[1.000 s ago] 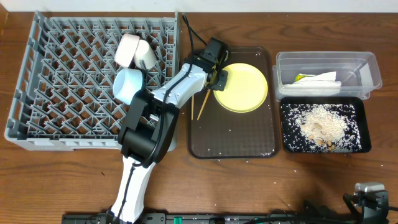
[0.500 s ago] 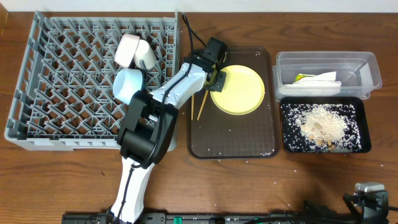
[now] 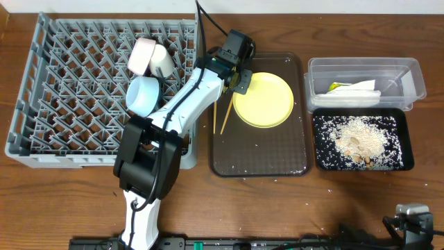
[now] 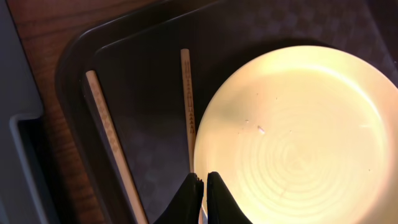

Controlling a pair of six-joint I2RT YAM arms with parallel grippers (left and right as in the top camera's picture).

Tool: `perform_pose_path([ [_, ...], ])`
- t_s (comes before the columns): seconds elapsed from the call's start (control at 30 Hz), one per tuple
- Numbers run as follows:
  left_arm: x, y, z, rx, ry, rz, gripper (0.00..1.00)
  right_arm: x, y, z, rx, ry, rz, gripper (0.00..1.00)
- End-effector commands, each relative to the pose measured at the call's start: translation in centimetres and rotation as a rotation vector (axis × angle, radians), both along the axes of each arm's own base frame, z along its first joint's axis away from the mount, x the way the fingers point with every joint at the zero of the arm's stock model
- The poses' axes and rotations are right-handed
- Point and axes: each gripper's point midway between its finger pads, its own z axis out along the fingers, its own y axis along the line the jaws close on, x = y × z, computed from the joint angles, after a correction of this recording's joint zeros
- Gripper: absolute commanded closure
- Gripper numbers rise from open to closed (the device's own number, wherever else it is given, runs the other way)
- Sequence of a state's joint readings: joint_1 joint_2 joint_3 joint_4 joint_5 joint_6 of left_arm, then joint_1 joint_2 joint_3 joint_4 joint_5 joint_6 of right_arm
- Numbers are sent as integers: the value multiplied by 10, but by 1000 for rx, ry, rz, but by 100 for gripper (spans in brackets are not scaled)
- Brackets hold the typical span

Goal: Sort waste into correct bins and load items into the dishwasher

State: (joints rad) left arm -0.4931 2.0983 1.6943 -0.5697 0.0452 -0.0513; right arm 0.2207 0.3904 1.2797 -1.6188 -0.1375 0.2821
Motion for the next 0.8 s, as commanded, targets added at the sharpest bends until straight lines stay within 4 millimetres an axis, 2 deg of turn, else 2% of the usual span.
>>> perform_pose_path([
  [0.0,0,4,2,17,-5,-3,93,1,-2,0,2,3,-23,1],
  [0.13,-6,7,-2,30,22,-3,92,1,-2,0,2,3,-24,1],
  [0.17,-9,8,-4,35,37,-5,86,1,-2,0,2,3,-24,1],
  [0.2,-14,10,-6,40,60,-8,69,1,-2,0,2,3,-23,1],
  [0.27,-23,14,-11,57,98,-10,43,1,-2,0,2,3,-24,1],
  [0.33,-34,13,-15,49,148,-23,31,1,-2,0,2,3,-24,1],
  [0.5,-51,12,-27,7,236,30,28,1,-2,0,2,3,-24,1],
  [0.77,-51,10,-34,-49,262,167,28,1,-2,0,2,3,-24,1],
])
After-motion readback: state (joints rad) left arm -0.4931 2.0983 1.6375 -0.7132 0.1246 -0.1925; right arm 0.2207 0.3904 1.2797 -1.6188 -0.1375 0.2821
